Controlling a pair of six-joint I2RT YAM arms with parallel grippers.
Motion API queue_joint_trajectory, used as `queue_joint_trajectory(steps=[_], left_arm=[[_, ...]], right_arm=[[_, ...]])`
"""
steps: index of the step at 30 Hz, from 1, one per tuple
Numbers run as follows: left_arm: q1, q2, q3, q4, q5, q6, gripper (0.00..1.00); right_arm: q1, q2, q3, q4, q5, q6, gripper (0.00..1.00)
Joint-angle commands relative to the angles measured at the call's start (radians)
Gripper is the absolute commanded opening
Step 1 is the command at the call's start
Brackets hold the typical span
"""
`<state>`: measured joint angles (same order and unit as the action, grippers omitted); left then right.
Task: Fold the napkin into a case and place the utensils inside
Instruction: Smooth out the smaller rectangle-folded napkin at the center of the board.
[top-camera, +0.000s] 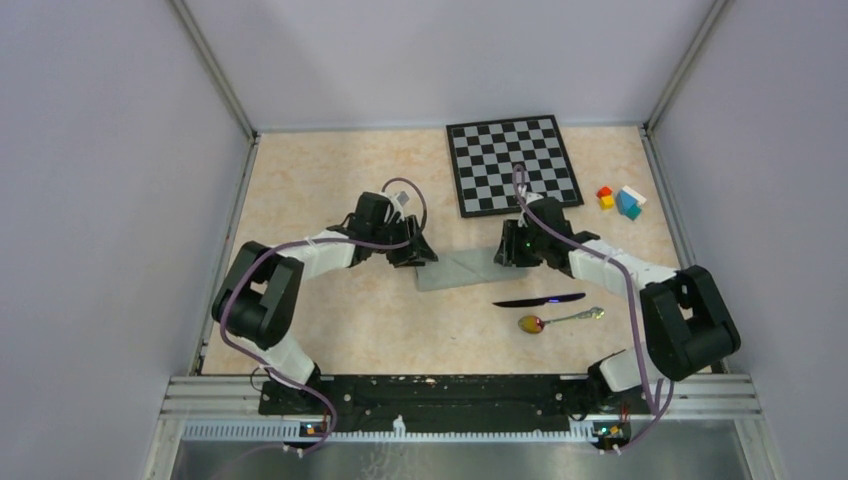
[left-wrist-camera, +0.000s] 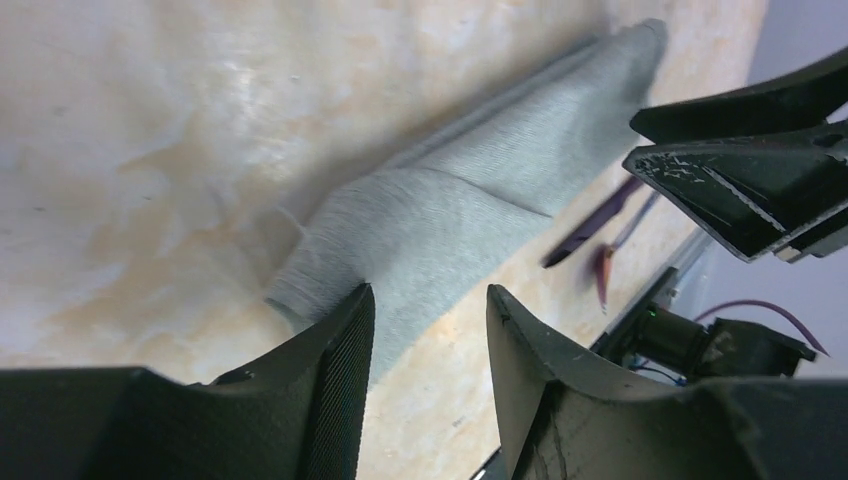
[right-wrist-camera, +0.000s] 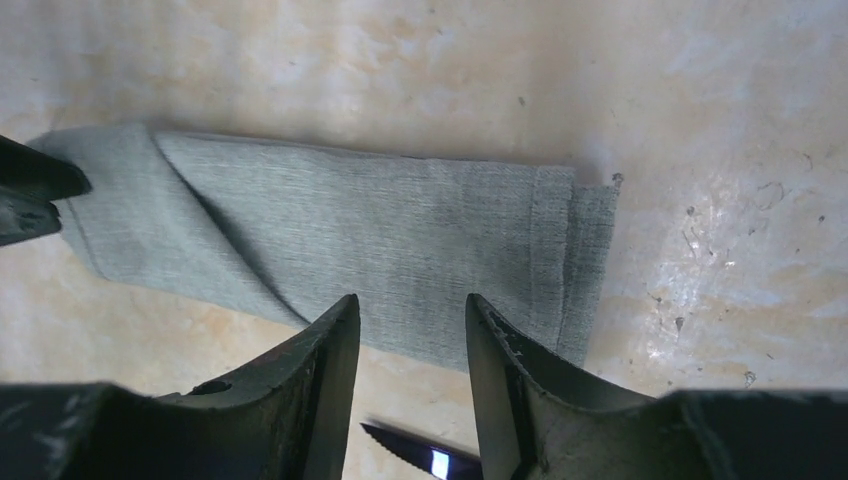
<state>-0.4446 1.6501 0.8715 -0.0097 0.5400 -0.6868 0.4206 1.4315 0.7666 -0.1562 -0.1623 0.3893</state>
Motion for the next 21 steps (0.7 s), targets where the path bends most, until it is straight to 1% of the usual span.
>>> queue_joint_trajectory(steps=[1,6,8,10,12,17,20,21], left_arm=[[0.007,0.054,0.035,-0.004,-0.068,0.069,0.5],[0.011,0.134,0.03,-0.008,-0.104,0.116,0.5],[0.011,0.136,0.04,-0.021,-0.099,0.134,0.51],[0.01,0.106,0.042,-0.024,-0.082,0.145,0.52],[0.011,0.056,0.042,-0.029,-0.058,0.154,0.53],[0.009,-0.124,0.048,-0.09,0.004,0.185,0.6],[0.011,-0.231,0.057,-0.126,0.049,0.214,0.63],[0.011,-0.257,0.061,-0.134,0.079,0.227,0.65]], right_arm=[[-0.009,0.051,-0.002,0.037,0.054,-0.001,0.42],[-0.013,0.11,-0.055,0.093,0.076,-0.006,0.4],[-0.012,0.128,-0.043,0.072,0.075,-0.016,0.39],[-0.013,0.096,-0.032,0.038,0.069,-0.018,0.4],[-0.008,0.029,-0.014,-0.006,0.07,-0.023,0.45],[0.0,-0.151,0.067,-0.194,0.077,-0.038,0.63],[-0.002,-0.246,0.093,-0.302,0.106,-0.007,0.74],[-0.002,-0.265,0.098,-0.337,0.118,0.019,0.76]])
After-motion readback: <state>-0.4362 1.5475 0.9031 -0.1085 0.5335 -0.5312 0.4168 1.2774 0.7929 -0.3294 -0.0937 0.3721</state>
